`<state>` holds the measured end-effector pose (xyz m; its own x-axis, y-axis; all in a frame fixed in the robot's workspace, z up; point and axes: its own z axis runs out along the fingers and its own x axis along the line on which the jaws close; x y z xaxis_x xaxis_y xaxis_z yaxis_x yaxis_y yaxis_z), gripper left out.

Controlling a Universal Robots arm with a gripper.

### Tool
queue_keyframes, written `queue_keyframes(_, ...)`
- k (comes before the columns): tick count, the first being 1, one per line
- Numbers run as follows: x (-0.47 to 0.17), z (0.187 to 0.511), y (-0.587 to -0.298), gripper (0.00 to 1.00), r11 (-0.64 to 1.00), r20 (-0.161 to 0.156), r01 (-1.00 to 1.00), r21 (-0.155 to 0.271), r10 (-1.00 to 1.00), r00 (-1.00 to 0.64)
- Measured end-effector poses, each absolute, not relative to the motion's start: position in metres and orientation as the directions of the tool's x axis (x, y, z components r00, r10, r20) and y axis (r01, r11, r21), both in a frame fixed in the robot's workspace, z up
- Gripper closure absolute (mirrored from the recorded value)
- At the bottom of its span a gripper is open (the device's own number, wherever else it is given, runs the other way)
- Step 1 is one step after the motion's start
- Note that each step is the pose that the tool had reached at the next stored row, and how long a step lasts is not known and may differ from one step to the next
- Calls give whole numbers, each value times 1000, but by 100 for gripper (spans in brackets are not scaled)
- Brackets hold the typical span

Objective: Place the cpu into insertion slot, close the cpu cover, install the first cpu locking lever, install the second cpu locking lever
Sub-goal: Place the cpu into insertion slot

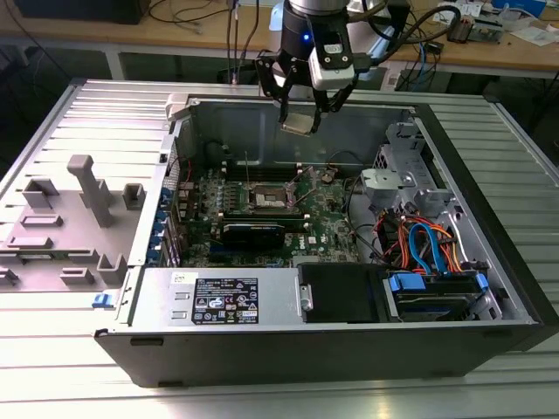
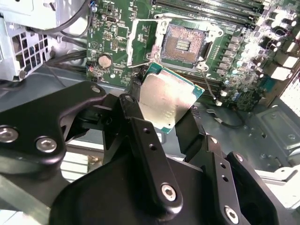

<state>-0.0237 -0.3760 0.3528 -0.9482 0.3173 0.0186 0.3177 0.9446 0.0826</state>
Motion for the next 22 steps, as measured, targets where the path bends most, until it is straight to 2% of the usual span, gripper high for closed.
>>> queue_keyframes(22,-24,351,-377,46,926,18,368,82,368,-930)
